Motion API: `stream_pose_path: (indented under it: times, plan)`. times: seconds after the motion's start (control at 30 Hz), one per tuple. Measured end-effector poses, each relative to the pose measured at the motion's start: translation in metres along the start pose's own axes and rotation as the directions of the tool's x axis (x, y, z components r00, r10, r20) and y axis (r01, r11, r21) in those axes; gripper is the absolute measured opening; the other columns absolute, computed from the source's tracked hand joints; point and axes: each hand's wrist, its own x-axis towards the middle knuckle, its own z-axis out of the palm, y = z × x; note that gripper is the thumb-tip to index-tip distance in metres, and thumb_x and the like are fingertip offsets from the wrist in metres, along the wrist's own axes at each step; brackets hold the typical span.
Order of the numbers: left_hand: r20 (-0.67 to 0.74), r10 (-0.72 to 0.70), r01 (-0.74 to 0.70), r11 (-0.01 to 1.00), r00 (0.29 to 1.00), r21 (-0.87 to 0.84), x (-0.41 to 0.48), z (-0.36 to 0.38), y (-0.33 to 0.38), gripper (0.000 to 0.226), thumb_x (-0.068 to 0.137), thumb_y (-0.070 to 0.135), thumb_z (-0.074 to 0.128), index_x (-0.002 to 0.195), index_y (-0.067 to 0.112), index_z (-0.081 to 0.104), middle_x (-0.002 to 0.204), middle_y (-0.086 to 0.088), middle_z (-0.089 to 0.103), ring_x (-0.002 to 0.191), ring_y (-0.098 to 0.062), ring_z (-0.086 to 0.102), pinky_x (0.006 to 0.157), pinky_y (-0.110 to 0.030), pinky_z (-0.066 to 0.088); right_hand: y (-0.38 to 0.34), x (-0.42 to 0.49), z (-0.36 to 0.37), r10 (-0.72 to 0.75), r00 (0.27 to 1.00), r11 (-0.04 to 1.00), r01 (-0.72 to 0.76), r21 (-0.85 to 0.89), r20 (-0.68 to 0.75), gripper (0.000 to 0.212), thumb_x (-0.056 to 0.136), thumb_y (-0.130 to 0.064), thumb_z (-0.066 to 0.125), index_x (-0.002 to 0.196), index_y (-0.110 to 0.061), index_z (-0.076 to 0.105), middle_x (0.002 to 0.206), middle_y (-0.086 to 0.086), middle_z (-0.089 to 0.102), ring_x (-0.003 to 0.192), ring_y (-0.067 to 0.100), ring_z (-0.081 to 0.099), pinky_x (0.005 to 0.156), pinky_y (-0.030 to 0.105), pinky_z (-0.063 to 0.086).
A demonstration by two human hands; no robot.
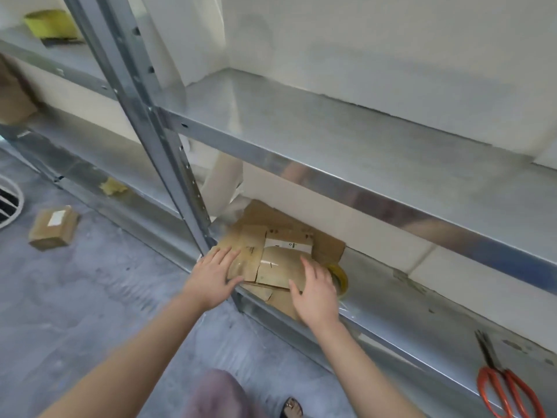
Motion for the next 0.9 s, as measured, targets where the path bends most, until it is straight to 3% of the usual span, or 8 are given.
stream_pose_path:
  times: [0.3, 0.47, 0.6, 0.7, 0.8, 0.9]
  plan:
    - [0.129, 0.144, -0.132, 0.986, 0.981, -0.1, 0.066, 0.023, -0.045, 0.071, 0.091, 0.069, 0.033, 0.151, 0.032, 0.023, 0.158, 0.005, 0.023, 0.145, -0.017, 0.019, 0.117, -0.039, 0.019, -0.038, 0.018, 0.047, 0.257, 0.957, 0.955, -0.273, -0.115, -0.134, 0.06, 0.095, -0.046, 0.044, 0.15, -0.025, 0.033, 0.148, 0.001, 0.045, 0.139, 0.025, 0.031, 0.114, 0.041, 0.021]
    - [0.153, 0.229, -0.211, 0.97, 0.961, -0.123, 0.087, 0.027, -0.057, 0.074, 0.088, 0.07, 0.038, 0.15, 0.031, 0.026, 0.158, 0.005, 0.022, 0.145, -0.017, 0.018, 0.117, -0.039, 0.016, -0.055, 0.022, 0.066, 0.328, 0.915, 0.922, -0.365, -0.132, -0.235, 0.057, 0.088, -0.039, 0.062, 0.14, -0.019, 0.051, 0.134, 0.006, 0.06, 0.126, 0.03, 0.05, 0.105, 0.049, 0.035]
    - [0.164, 0.272, -0.257, 0.961, 0.948, -0.102, 0.095, 0.029, -0.062, 0.075, 0.089, 0.067, 0.041, 0.151, 0.031, 0.021, 0.159, 0.007, 0.016, 0.146, -0.017, 0.014, 0.117, -0.037, 0.01, -0.055, 0.024, 0.075, 0.416, 0.896, 0.893, -0.434, -0.118, -0.155, 0.061, 0.096, -0.047, 0.041, 0.152, -0.025, 0.027, 0.153, 0.0, 0.037, 0.141, 0.023, 0.03, 0.115, 0.041, 0.022]
    - [0.166, 0.271, -0.253, 0.96, 0.948, -0.12, 0.104, 0.026, -0.069, 0.074, 0.09, 0.062, 0.047, 0.151, 0.03, 0.021, 0.159, 0.004, 0.017, 0.146, -0.019, 0.012, 0.118, -0.037, 0.011, -0.054, 0.027, 0.074, 0.435, 0.89, 0.888, -0.449, -0.098, -0.14, 0.062, 0.098, -0.046, 0.038, 0.154, -0.026, 0.021, 0.157, 0.002, 0.028, 0.143, 0.023, 0.024, 0.118, 0.038, 0.022]
    - [0.194, 0.278, -0.24, 0.95, 0.941, -0.199, 0.11, 0.023, -0.073, 0.074, 0.089, 0.056, 0.055, 0.151, 0.028, 0.025, 0.159, 0.001, 0.019, 0.147, -0.02, 0.01, 0.119, -0.038, 0.012, -0.056, 0.031, 0.073, 0.467, 0.876, 0.877, -0.476, -0.064, -0.121, 0.061, 0.097, -0.044, 0.042, 0.153, -0.026, 0.022, 0.155, 0.003, 0.032, 0.14, 0.025, 0.03, 0.116, 0.036, 0.025]
    - [0.191, 0.287, -0.214, 0.919, 0.939, -0.33, 0.111, 0.02, -0.07, 0.071, 0.087, 0.049, 0.062, 0.148, 0.029, 0.031, 0.159, -0.001, 0.021, 0.147, -0.021, 0.009, 0.12, -0.04, 0.011, -0.056, 0.038, 0.067, 0.509, 0.85, 0.86, -0.494, 0.128, -0.135, 0.061, 0.091, -0.036, 0.058, 0.147, -0.024, 0.035, 0.145, 0.004, 0.045, 0.135, 0.024, 0.037, 0.113, 0.034, 0.03]
